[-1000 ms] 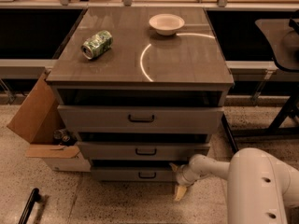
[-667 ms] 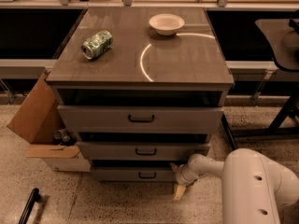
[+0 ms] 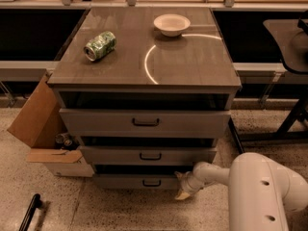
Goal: Open bottom drawer
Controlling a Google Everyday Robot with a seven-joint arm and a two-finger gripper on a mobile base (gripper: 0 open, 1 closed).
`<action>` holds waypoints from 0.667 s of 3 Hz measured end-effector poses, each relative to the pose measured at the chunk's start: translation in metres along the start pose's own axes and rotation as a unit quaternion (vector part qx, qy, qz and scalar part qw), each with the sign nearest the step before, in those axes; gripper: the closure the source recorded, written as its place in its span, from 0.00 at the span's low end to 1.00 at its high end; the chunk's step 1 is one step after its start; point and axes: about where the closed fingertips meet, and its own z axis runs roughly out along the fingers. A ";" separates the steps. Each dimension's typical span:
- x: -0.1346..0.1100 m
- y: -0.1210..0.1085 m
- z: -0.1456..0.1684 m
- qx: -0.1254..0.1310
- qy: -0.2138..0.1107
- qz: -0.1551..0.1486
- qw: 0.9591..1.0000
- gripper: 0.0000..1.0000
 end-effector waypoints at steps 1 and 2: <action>-0.005 0.031 -0.011 -0.006 -0.015 -0.003 1.000 0.63; -0.013 0.062 -0.023 -0.013 -0.036 -0.004 0.999 0.86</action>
Offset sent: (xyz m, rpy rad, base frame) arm -0.1016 -0.0017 0.0336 0.1156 0.0251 0.0402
